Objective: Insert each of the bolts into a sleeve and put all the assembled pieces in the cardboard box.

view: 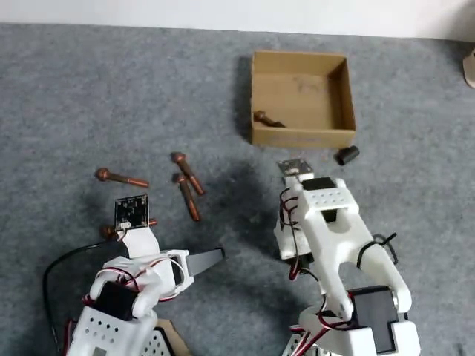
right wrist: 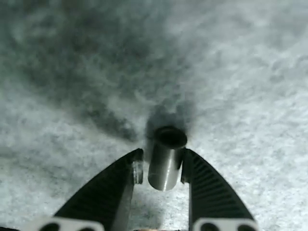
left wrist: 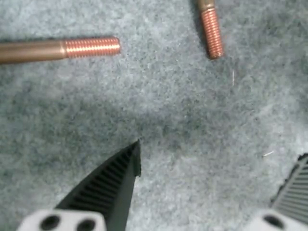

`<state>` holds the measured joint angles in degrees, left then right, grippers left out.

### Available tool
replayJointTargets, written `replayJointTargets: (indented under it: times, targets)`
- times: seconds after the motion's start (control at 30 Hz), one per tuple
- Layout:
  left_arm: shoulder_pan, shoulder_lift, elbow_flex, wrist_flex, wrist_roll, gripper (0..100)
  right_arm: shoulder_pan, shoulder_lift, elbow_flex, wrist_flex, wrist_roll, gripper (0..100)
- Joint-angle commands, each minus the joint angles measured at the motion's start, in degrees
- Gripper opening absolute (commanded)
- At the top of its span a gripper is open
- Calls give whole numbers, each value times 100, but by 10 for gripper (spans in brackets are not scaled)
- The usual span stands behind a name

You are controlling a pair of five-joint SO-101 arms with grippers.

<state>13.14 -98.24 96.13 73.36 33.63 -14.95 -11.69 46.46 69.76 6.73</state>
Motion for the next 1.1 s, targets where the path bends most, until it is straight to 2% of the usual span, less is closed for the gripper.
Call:
replayJointTargets:
  times: [0.0,0.3,0.43,0.63,0.77,0.9,1.07]
  targets:
    - [48,-92,136,132,18,438,-66,-13,-13,119,-62,120]
    - [31,-101,136,97,9,438,-48,-4,347,-224,-62,111]
    - [-286,-101,92,97,-9,439,-31,-13,646,-664,-18,0]
    - [-330,-101,-382,264,-607,438,-31,-57,690,-1103,-79,5]
    - [-497,-101,-400,308,-633,437,-31,-40,708,-1604,-404,5]
    - [-769,-101,-382,308,-782,437,-31,-66,831,-1631,-422,5]
    - [-769,-84,-462,299,-677,435,-31,-66,848,-1631,-422,5]
